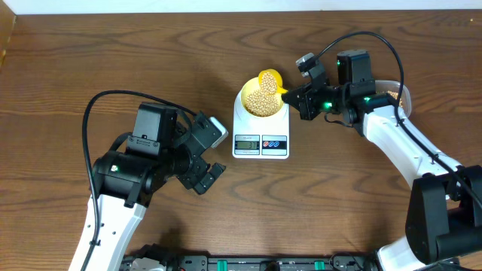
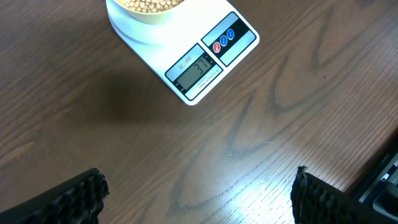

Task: Scoop item into bowl and weigh 50g on scale

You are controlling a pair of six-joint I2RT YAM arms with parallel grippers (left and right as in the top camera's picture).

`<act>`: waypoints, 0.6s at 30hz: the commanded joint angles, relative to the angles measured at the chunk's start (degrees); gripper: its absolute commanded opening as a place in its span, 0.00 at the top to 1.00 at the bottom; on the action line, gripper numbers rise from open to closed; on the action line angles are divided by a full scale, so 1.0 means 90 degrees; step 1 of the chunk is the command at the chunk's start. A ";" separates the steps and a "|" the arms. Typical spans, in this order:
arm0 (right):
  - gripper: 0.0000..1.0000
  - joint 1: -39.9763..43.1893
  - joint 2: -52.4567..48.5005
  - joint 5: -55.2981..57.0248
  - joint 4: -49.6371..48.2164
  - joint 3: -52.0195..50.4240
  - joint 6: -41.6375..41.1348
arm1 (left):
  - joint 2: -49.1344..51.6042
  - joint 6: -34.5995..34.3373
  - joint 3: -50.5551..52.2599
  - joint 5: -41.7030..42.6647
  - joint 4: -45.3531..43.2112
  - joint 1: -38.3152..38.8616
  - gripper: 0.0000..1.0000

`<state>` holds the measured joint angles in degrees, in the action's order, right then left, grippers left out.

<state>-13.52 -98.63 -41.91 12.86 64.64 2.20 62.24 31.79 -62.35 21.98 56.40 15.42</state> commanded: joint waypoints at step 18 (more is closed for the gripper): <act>0.99 0.0053 -0.0019 -0.0726 0.0019 0.0007 -0.0287 | -0.0019 0.0063 -0.0058 0.0056 0.0012 -0.0027 0.03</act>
<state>-13.45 -98.63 -45.19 12.99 64.64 0.45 62.24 31.79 -62.35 21.98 56.40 15.42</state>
